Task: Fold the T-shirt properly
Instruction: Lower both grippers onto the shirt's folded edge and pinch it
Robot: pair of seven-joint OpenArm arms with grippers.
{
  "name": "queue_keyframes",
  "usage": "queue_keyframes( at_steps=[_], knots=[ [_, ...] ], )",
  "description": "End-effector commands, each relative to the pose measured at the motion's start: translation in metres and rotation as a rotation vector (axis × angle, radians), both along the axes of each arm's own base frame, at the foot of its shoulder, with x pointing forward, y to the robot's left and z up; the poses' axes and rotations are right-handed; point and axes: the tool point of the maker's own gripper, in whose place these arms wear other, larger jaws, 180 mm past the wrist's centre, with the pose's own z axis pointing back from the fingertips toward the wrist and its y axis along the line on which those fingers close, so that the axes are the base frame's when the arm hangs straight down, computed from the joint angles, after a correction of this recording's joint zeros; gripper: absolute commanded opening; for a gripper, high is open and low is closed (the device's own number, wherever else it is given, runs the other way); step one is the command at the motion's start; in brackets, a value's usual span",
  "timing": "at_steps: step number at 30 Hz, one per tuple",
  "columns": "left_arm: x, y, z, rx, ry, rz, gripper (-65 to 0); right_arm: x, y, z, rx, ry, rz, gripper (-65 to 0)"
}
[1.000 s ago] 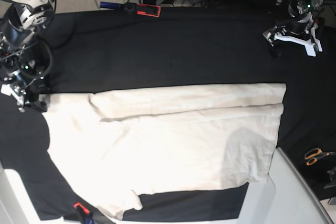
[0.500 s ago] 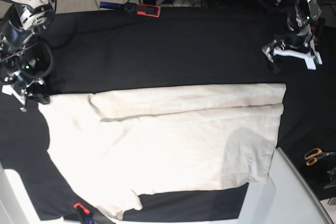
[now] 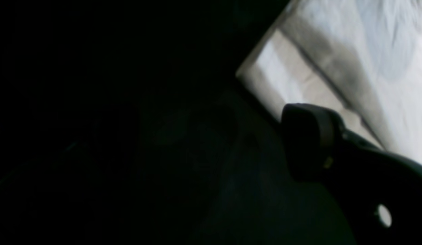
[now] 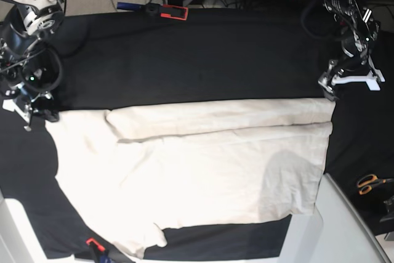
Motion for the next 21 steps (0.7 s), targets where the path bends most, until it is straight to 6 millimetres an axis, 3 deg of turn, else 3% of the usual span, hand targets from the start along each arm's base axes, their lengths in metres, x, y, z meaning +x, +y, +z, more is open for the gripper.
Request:
queue_keyframes(
  at_steps=[1, 5, 12, 15, 21],
  knots=[
    [0.015, 0.008, 0.017, 0.028, -0.055, -0.005, 0.0, 0.006, -0.007, 0.007, -0.012, -0.017, -0.007, -63.8],
    [0.029, 0.007, 0.02, 0.019, -0.074, -0.004, 0.0, 0.006, -0.007, 0.007, -0.012, -0.018, -0.006, -63.8],
    [0.034, 0.004, -0.011, -0.065, -0.018, 0.025, 0.0, 0.006, -0.008, 0.007, -0.014, -0.02, -0.009, -63.8],
    [0.036, 0.004, -0.012, -0.061, -0.027, 0.032, 0.0, 0.006, -0.008, 0.007, -0.014, -0.019, -0.007, -63.8],
    [0.047, -0.027, -0.025, -0.041, -0.016, -0.066, -1.8, 0.006, -0.008, 0.008, -0.014, -0.022, -0.009, -63.6]
  ],
)
